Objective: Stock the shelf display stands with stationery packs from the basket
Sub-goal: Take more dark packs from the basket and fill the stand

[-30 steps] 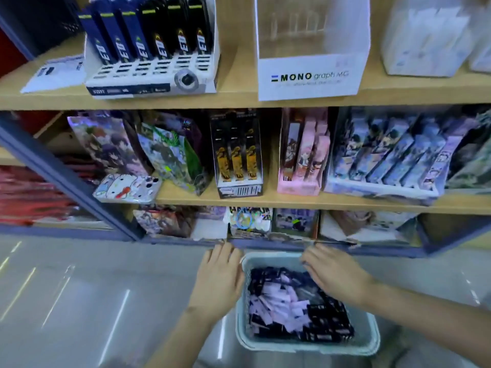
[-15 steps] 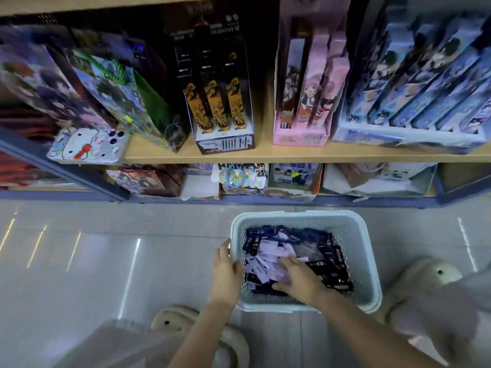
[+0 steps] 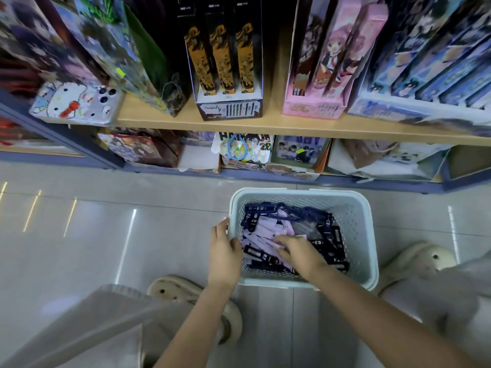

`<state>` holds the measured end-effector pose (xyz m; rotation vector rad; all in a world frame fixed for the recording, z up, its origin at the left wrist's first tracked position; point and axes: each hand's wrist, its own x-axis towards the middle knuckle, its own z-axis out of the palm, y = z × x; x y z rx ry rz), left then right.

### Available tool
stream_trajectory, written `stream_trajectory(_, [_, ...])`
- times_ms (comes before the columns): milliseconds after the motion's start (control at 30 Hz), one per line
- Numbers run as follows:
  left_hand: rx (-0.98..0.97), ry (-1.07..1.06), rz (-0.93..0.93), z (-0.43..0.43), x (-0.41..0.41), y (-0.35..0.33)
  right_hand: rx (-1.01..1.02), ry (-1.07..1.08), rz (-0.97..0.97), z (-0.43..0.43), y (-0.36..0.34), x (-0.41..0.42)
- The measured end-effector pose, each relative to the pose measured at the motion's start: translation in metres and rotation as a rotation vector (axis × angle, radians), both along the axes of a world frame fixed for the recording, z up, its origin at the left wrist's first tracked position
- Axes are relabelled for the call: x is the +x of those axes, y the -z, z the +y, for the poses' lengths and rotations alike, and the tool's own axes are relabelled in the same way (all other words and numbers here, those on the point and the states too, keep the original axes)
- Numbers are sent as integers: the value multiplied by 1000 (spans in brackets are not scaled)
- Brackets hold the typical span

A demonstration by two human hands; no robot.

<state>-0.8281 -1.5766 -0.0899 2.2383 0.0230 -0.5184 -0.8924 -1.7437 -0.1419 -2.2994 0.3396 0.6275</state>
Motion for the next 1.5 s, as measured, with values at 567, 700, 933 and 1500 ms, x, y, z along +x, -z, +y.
stream_trajectory(567, [-265, 302, 108, -28, -23, -27, 182, 171, 7, -78, -39, 0])
stream_trajectory(700, [-291, 210, 184, -24, -23, -23, 39, -52, 277, -84, -12, -24])
stream_trajectory(933, [-304, 165, 207, -27, -24, -22, -89, -213, 248, -79, -8, -29])
stream_trajectory(1500, [-298, 144, 208, -34, -34, -21, -174, -321, 294, -91, -2, -14])
